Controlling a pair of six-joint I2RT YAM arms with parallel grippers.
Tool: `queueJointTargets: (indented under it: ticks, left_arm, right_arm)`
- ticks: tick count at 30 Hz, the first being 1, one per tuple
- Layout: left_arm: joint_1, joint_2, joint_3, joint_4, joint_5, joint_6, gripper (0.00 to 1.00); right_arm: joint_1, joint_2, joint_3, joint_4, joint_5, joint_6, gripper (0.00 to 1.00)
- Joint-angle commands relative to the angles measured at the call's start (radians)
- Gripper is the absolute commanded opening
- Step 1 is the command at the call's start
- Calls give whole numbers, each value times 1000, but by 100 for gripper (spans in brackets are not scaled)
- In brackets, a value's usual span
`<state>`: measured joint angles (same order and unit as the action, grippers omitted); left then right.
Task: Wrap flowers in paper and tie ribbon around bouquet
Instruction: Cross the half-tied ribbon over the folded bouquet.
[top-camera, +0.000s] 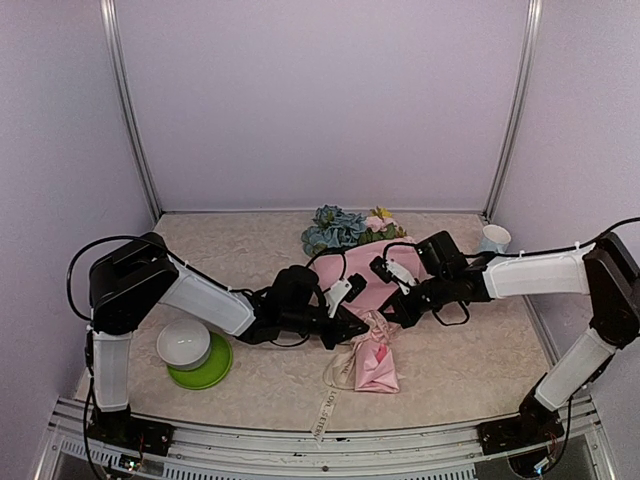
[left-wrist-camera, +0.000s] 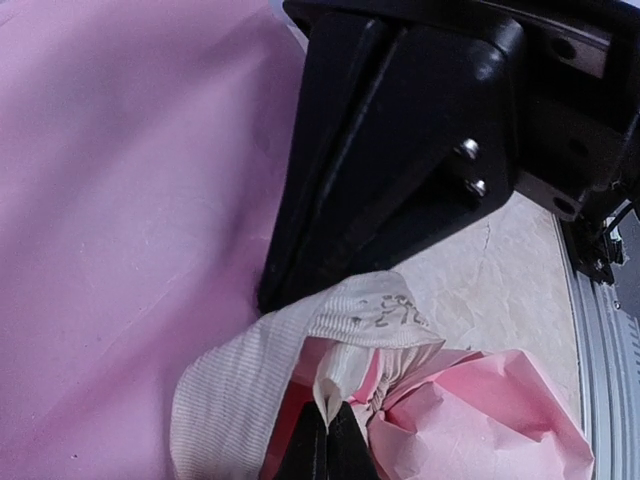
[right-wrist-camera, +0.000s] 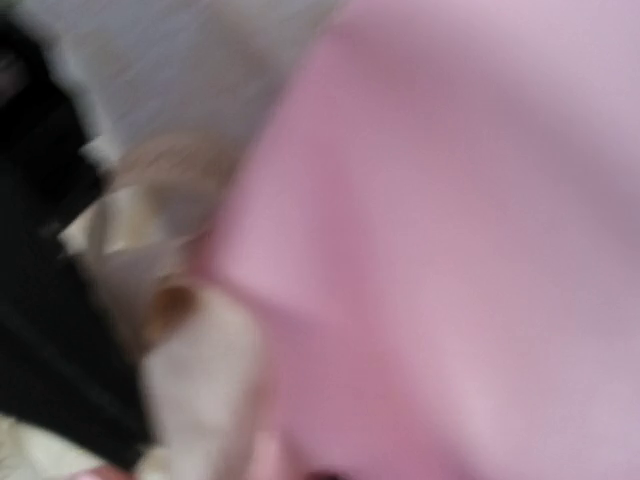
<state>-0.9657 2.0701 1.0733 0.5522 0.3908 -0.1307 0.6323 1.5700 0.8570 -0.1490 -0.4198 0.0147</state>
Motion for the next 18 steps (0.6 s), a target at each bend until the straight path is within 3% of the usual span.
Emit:
queueJointTargets:
  ticks: [1,6,18]
  left_arm:
    - [4,26,26,-6,-9,-6,0]
    - [4,34,34,-11,-1,-5,0]
    - [4,42,45,1,5,-12,0]
  right_arm:
    - [-6,-6,-19,54,-216,-62,2]
    - [-6,-36,-66,143,-293,-41,5]
    - [-6,-18,-83,175,-287,-17,12]
